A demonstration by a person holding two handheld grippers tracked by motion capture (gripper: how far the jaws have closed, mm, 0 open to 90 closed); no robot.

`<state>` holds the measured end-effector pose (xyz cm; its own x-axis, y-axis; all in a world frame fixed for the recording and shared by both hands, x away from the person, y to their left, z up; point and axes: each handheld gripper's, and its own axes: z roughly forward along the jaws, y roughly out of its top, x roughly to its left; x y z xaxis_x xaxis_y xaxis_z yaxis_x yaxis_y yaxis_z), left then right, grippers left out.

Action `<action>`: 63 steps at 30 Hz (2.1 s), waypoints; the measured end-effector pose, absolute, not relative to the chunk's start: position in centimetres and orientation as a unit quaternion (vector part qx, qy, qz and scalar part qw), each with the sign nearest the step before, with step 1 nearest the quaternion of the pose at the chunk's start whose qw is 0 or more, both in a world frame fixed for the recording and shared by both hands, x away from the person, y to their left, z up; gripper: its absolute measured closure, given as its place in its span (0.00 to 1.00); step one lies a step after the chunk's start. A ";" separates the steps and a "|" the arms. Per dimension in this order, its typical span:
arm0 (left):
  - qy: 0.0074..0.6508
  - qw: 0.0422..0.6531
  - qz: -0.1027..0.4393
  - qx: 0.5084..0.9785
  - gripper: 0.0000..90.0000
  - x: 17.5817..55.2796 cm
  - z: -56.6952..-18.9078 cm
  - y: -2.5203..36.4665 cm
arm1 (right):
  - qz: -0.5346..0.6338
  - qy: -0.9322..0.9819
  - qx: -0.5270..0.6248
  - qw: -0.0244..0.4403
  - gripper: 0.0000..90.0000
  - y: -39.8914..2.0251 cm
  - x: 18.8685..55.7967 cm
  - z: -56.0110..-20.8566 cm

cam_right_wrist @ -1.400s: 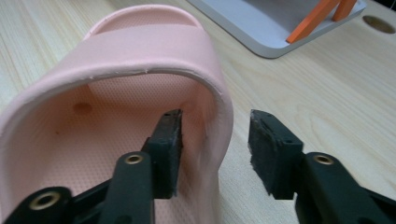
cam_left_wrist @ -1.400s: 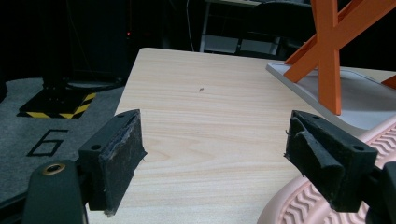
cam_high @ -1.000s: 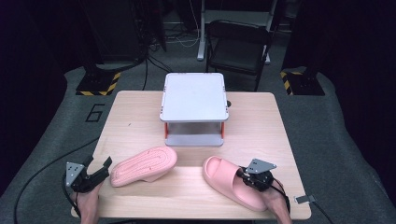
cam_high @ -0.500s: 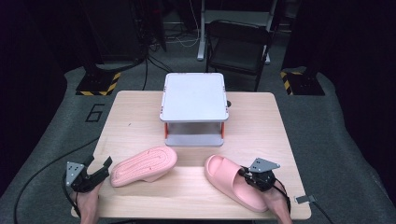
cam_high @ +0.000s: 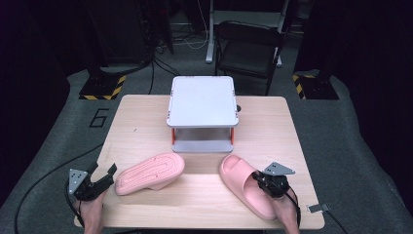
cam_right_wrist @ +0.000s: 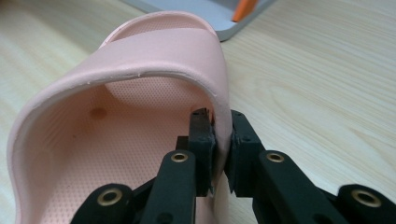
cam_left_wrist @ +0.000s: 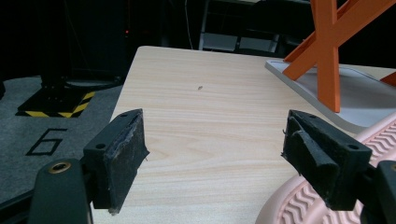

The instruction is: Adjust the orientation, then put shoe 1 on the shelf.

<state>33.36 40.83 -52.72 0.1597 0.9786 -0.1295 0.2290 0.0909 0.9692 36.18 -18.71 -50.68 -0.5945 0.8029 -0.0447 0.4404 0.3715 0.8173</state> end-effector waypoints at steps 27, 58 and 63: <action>0.534 0.515 0.367 0.561 0.24 33.4 -52.8 40.9 | 0.408 0.738 0.450 0.294 0.20 -20.2 35.2 -50.2; 0.535 0.517 0.364 0.560 0.24 33.3 -52.8 40.9 | 0.474 0.753 0.374 0.262 0.63 -21.9 36.4 -51.6; 0.536 0.514 0.362 0.564 0.24 33.3 -52.7 41.0 | 0.466 0.751 0.386 0.265 0.72 -22.1 36.4 -51.6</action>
